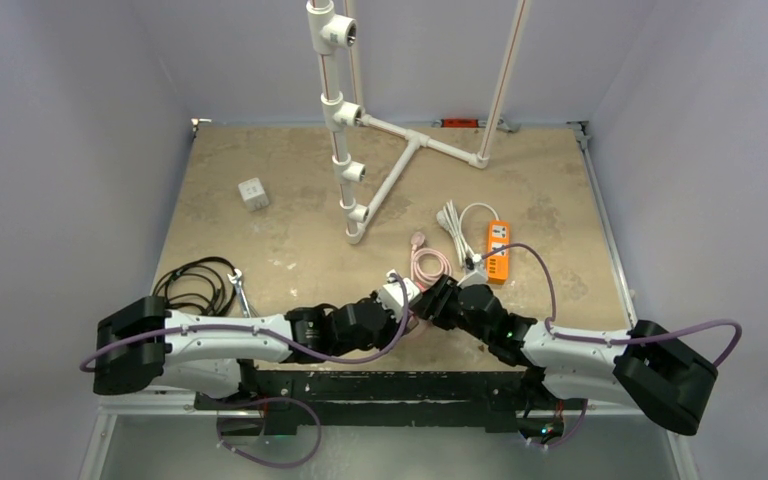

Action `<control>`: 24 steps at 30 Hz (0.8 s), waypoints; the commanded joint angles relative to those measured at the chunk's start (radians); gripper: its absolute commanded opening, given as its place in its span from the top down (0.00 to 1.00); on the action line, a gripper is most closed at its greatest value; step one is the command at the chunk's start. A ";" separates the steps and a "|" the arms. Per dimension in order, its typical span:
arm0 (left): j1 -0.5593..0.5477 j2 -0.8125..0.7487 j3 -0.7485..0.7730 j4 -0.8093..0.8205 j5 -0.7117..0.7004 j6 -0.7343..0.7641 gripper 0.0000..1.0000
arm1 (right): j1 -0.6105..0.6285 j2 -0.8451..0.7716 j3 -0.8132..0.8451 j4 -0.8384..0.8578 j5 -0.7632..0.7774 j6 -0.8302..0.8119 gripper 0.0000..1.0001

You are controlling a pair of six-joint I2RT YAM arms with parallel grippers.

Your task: Pull the plug off the socket

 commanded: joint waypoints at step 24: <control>0.021 -0.078 0.049 -0.091 0.019 0.140 1.00 | -0.001 0.040 0.024 -0.088 0.048 -0.048 1.00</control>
